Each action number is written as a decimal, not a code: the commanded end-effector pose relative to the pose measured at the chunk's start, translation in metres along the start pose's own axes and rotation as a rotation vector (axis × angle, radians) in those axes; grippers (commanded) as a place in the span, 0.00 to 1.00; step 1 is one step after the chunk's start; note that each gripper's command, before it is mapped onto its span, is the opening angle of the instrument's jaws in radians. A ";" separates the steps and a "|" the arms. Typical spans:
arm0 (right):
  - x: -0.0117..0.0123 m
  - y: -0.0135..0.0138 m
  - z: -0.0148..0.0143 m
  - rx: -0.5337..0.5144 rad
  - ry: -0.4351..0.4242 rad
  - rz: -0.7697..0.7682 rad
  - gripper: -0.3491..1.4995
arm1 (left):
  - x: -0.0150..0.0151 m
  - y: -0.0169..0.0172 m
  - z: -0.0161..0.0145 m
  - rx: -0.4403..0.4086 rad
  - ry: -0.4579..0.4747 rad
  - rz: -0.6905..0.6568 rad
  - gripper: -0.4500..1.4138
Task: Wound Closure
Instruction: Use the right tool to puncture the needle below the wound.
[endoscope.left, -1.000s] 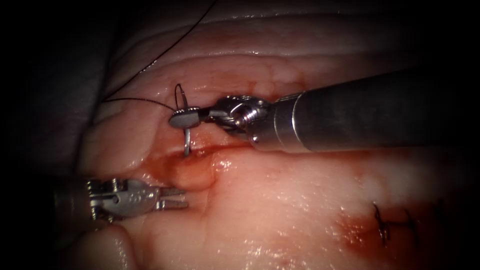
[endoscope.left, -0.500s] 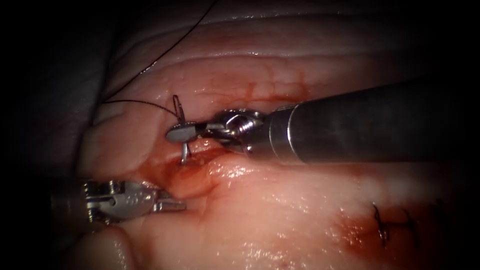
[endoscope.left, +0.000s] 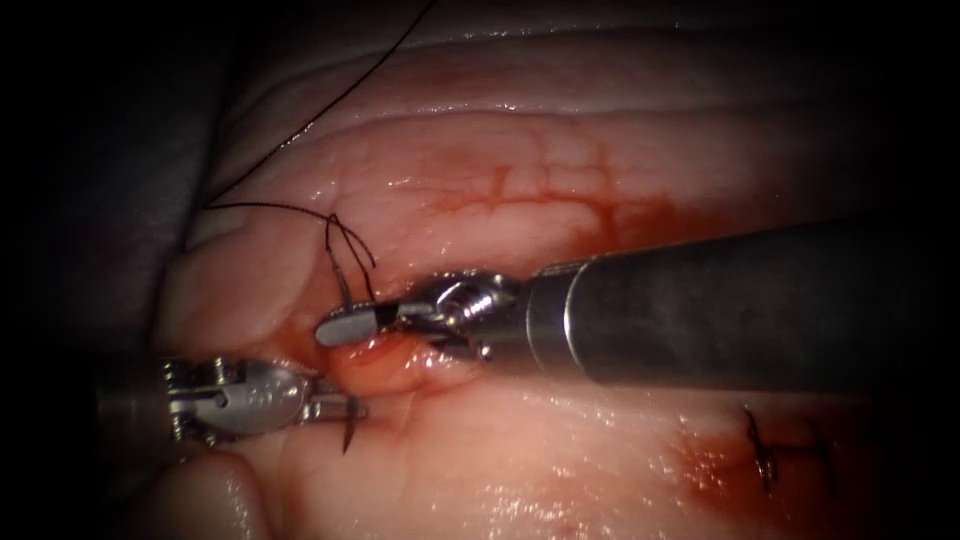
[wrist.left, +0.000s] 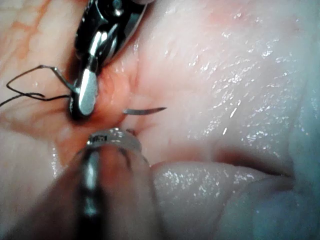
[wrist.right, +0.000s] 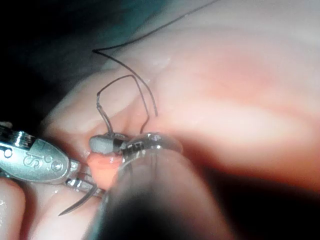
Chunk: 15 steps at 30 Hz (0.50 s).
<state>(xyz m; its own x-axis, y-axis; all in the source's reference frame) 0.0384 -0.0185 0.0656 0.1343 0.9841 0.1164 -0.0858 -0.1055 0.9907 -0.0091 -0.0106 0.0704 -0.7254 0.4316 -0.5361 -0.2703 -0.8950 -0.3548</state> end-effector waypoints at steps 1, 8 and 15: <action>-0.0004 0.0005 0.0009 0.002 -0.004 0.006 0.00 | 0.0000 0.0002 0.0008 -0.002 0.000 0.000 0.22; -0.0004 0.0003 0.0005 -0.033 0.005 0.007 0.00 | 0.0000 0.0002 0.0007 0.000 -0.001 -0.001 0.22; 0.0028 0.0002 -0.0001 -0.016 0.193 -0.142 0.53 | 0.0004 0.0004 0.0002 -0.003 -0.002 -0.005 0.23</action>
<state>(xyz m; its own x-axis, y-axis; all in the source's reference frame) 0.0381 -0.0155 0.0655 -0.0516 0.9975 -0.0492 -0.1026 0.0437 0.9938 -0.0090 -0.0104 0.0693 -0.7236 0.4390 -0.5327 -0.2748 -0.8911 -0.3611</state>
